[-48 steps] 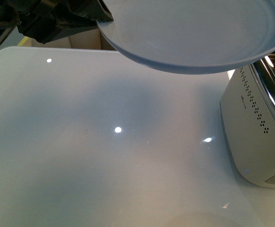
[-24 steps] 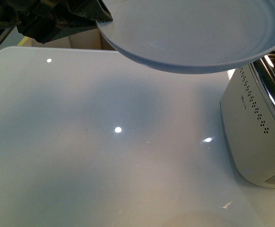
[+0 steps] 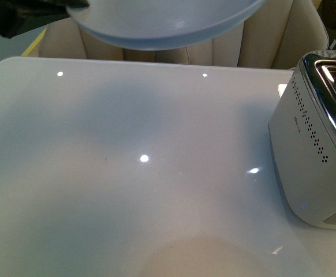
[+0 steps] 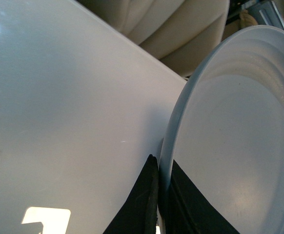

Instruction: Left arm holds plate, right arm toasts bread

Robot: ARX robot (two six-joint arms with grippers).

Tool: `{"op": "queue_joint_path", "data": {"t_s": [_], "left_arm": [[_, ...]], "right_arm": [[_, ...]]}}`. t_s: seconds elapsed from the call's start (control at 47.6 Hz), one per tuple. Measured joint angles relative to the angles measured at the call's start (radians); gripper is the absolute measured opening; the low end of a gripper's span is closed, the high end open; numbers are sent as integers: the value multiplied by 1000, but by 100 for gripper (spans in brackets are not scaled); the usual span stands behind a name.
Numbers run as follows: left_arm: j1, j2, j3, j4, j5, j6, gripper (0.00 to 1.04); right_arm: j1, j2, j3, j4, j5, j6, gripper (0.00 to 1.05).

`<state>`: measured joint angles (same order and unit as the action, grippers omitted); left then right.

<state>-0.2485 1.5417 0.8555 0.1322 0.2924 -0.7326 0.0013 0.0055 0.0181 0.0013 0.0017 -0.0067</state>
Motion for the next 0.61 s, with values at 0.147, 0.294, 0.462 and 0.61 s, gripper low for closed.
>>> {"op": "queue_joint_path", "data": {"t_s": [0.147,0.294,0.462,0.61], "left_arm": [[143,39,-5,-14,35,88,3],[270,87,-26,-6,72,174,3],[371,171,-65,56,121,264,3],[437,265,-103,82,161,394,3]], "right_arm": [[0,0,0,0,0,0,96],[0,0,0,0,0,0,96],[0,0,0,0,0,0,96],[0,0,0,0,0,0,96]]}}
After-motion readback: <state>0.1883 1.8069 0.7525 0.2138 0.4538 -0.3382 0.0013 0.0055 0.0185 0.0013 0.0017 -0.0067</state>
